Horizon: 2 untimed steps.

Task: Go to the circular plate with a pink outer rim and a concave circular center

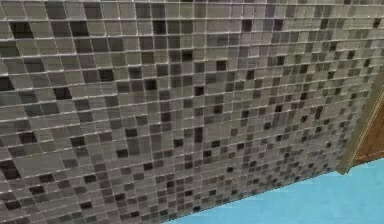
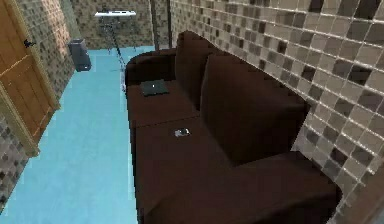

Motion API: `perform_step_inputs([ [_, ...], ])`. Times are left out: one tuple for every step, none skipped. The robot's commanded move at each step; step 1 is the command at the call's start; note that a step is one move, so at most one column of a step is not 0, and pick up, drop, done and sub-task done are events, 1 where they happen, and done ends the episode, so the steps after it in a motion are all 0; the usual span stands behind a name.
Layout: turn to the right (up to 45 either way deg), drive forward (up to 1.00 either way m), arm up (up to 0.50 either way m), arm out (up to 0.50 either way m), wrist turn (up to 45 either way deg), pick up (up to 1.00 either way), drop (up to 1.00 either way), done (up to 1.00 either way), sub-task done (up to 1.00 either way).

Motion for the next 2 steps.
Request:
perform_step_inputs([
  [-15.0, 0.00, 0.00, 0.00, 0.0, 0.00, 0.00, 0.00, 0.00],
  [0.0, 0.30, 0.00, 0.00, 0.0, 0.00, 0.00, 0.00, 0.00],
])
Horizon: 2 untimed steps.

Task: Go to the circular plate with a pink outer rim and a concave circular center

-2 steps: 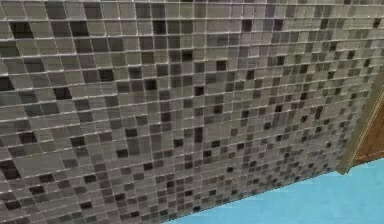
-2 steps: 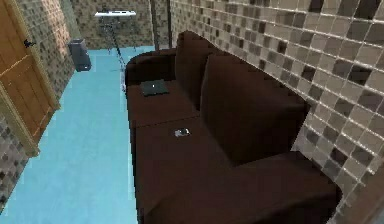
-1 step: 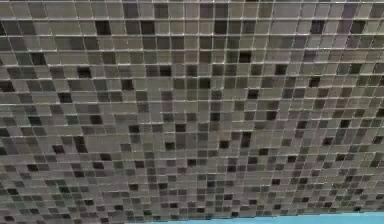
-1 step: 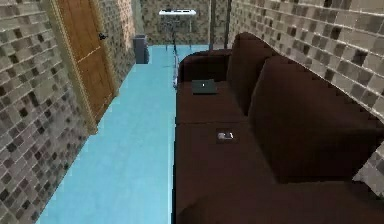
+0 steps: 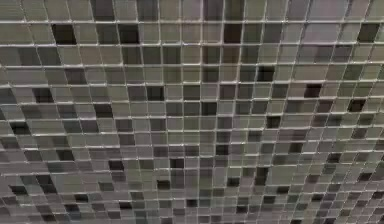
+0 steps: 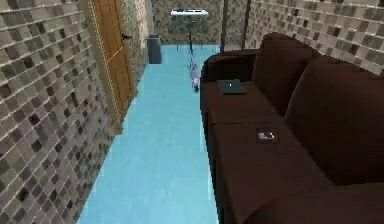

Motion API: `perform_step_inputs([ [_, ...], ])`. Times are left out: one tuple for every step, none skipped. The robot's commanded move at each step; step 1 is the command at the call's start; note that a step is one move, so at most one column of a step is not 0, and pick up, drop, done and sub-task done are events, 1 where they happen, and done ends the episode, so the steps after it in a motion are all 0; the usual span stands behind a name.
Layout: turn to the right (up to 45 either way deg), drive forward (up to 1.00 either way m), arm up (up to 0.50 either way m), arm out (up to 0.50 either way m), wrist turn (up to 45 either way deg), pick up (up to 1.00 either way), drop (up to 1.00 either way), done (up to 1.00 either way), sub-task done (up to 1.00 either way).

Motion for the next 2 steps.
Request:
perform_step_inputs([
  [45.0, 0.00, 0.00, 0.00, 0.0, 0.00, 0.00, 0.00, 0.00],
  [36.0, 0.00, 0.00, 0.00, 0.0, 0.00, 0.00, 0.00, 0.00],
])
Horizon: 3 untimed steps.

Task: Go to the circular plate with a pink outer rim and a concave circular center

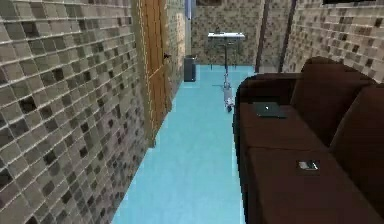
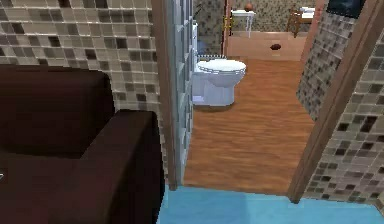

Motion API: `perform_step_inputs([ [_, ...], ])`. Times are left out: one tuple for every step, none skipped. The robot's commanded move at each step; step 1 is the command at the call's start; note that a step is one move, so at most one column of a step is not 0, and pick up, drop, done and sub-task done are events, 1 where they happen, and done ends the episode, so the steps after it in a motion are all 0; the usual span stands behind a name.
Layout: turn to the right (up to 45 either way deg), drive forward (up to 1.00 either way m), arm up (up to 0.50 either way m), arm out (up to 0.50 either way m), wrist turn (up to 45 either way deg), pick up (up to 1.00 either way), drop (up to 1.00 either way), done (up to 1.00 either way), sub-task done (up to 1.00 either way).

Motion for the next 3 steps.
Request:
perform_step_inputs([
  [0.0, 1.00, 0.00, 0.00, 0.0, 0.00, 0.00, 0.00, 0.00],
  [0.0, 1.00, 0.00, 0.00, 0.0, 0.00, 0.00, 0.00, 0.00],
  [3.0, 0.00, 0.00, 0.00, 0.0, 0.00, 0.00, 0.00, 0.00],
])
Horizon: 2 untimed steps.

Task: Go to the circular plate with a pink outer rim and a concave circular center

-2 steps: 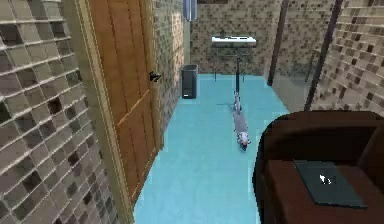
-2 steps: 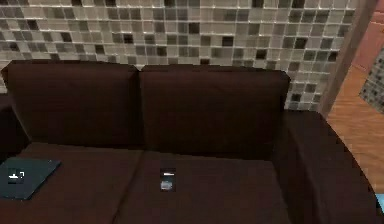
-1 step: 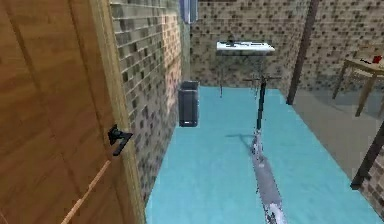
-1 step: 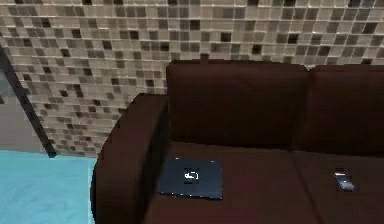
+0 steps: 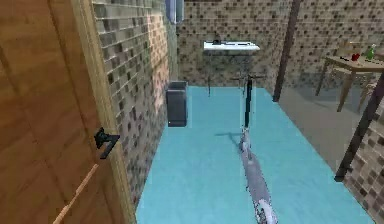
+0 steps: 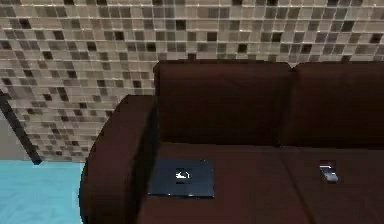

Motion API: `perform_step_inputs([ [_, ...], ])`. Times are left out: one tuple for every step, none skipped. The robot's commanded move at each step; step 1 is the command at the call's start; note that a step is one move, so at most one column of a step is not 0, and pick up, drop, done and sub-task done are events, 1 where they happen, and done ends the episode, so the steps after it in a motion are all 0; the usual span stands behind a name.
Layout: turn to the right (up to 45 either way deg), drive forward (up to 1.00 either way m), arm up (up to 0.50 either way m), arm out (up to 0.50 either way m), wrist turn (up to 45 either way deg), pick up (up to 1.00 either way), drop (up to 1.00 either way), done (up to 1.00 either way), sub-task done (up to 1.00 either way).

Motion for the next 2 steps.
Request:
perform_step_inputs([
  [0.0, 1.00, 0.00, 0.00, 0.0, 0.00, 0.00, 0.00, 0.00],
  [0.0, 0.90, 0.00, 0.00, 0.0, 0.00, 0.00, 0.00, 0.00],
])
